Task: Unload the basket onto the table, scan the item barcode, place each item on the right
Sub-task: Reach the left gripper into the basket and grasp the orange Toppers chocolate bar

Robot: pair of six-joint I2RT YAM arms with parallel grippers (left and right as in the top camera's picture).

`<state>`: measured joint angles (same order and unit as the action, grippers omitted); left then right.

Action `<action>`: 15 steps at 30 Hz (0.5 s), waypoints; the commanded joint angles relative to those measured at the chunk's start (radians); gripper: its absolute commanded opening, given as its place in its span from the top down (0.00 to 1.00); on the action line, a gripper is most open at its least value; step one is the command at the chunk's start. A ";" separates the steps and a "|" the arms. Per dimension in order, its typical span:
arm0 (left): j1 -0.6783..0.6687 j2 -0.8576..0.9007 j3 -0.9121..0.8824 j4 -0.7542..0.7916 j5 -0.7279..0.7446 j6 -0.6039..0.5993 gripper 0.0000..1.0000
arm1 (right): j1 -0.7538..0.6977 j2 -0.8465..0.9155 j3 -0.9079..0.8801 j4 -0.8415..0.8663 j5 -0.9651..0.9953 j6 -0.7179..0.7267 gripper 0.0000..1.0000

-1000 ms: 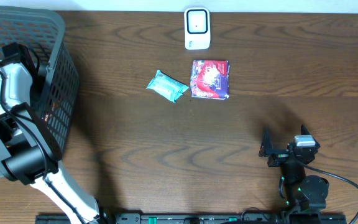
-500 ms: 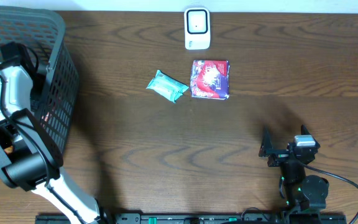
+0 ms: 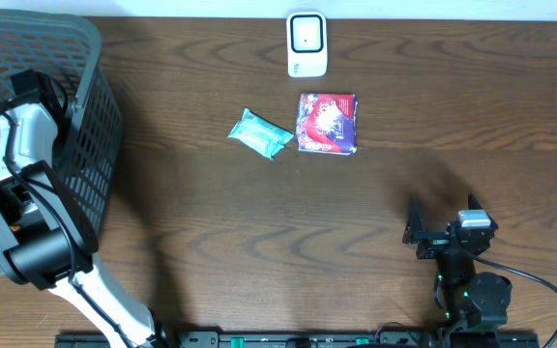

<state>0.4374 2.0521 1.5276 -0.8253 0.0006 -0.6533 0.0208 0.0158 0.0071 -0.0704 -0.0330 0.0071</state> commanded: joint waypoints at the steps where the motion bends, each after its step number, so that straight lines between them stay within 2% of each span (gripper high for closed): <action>1: 0.012 -0.018 0.019 -0.014 -0.034 0.033 0.93 | -0.007 -0.003 -0.002 -0.004 -0.003 -0.001 0.01; 11: 0.011 -0.318 0.025 -0.013 -0.035 0.058 0.93 | -0.007 -0.003 -0.002 -0.004 -0.003 -0.001 0.01; 14: 0.011 -0.340 0.025 -0.014 -0.039 0.047 0.93 | -0.007 -0.003 -0.002 -0.004 -0.003 -0.001 0.01; 15: 0.011 -0.339 0.024 -0.014 -0.039 0.037 0.83 | -0.007 -0.003 -0.002 -0.004 -0.003 -0.001 0.01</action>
<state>0.4442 1.7054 1.5455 -0.8337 -0.0143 -0.6121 0.0208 0.0158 0.0071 -0.0704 -0.0330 0.0071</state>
